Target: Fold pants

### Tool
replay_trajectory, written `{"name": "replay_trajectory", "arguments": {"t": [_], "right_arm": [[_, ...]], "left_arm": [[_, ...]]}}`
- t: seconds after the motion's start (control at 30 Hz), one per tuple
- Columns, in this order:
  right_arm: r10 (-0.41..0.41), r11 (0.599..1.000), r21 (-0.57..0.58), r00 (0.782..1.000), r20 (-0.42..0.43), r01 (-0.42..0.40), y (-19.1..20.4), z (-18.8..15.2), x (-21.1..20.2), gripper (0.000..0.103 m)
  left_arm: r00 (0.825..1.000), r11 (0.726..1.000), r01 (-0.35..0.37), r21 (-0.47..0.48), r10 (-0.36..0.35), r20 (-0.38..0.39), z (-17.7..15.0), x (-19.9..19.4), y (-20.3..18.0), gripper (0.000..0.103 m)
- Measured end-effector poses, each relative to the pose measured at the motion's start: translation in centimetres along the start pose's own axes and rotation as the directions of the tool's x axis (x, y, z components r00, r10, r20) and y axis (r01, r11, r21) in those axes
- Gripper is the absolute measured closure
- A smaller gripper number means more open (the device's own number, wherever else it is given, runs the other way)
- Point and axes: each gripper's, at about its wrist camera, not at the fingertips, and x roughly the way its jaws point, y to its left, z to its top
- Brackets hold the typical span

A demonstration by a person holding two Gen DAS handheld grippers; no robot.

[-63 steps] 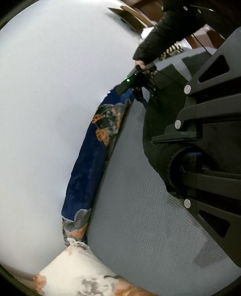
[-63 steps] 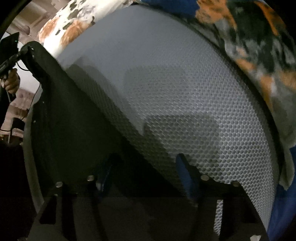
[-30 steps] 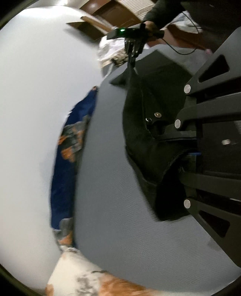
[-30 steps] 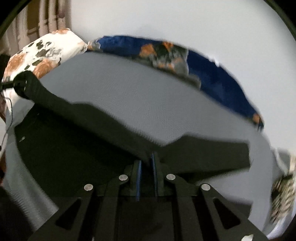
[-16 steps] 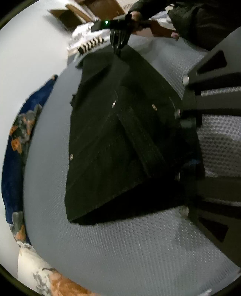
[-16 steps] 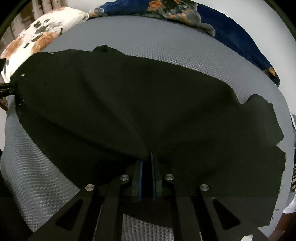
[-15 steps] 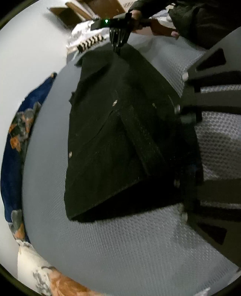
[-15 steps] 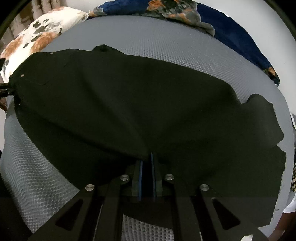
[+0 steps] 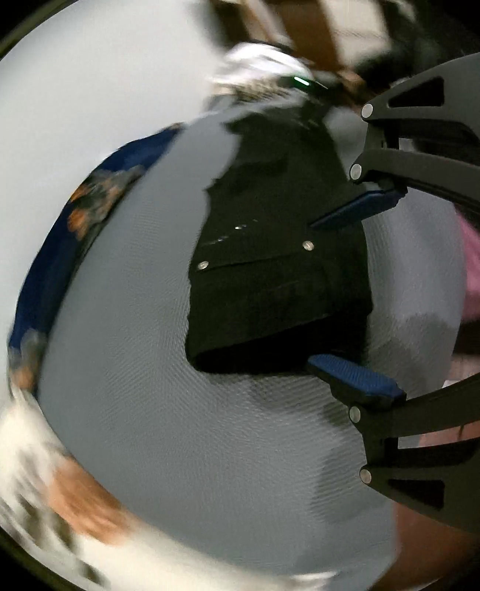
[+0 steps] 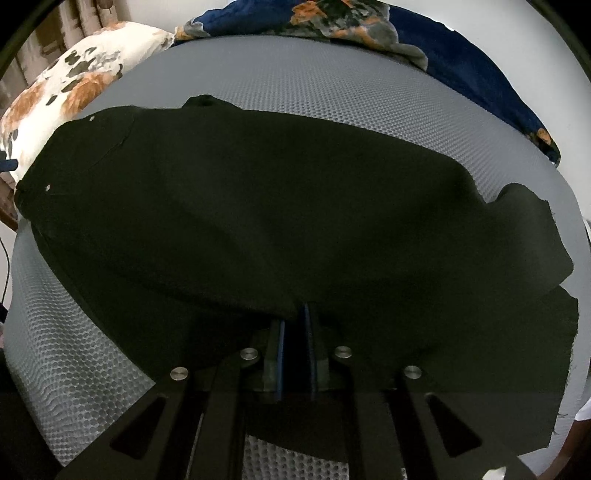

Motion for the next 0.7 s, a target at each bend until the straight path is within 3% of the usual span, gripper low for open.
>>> {"name": "replay_trajectory", "arguments": {"t": [0.17,0.27,0.37,0.5,0.57,0.63,0.7], "right_arm": [[0.005,1.000,0.002,1.000,0.005,-0.005,-0.1,0.0,0.1,0.092],[0.009,1.000,0.004,1.000,0.008,-0.009,-0.2,-0.1,0.1,0.092],[0.011,1.000,0.007,1.000,0.011,-0.011,-0.4,0.0,0.2,0.092],[0.010,1.000,0.013,1.000,0.015,-0.010,-0.4,0.0,0.1,0.093],[0.006,1.000,0.027,1.000,0.024,-0.006,-0.4,0.1,0.0,0.093],[-0.005,0.999,0.048,0.999,0.047,0.003,-0.3,0.0,-0.7,0.095],[-0.020,0.998,0.059,0.997,0.080,0.016,-0.2,0.1,-1.9,0.096]], "left_arm": [[0.997,0.967,0.068,-0.246,-0.077,-0.029,-1.8,1.6,0.2,0.033],[0.992,0.940,0.063,-0.336,-0.095,-0.079,-3.4,4.0,-0.3,0.033],[0.991,0.922,0.039,-0.385,-0.084,-0.100,-4.6,5.8,-0.5,0.033],[0.997,0.912,0.007,-0.411,-0.037,-0.065,-4.8,6.7,0.3,0.036],[1.000,0.915,-0.008,-0.404,-0.004,-0.028,-4.3,7.1,0.6,0.054],[1.000,0.916,0.003,-0.401,-0.003,0.000,-3.6,7.1,0.9,0.080],[1.000,0.931,0.012,-0.364,-0.004,0.023,-2.8,6.7,0.6,0.084]]}}
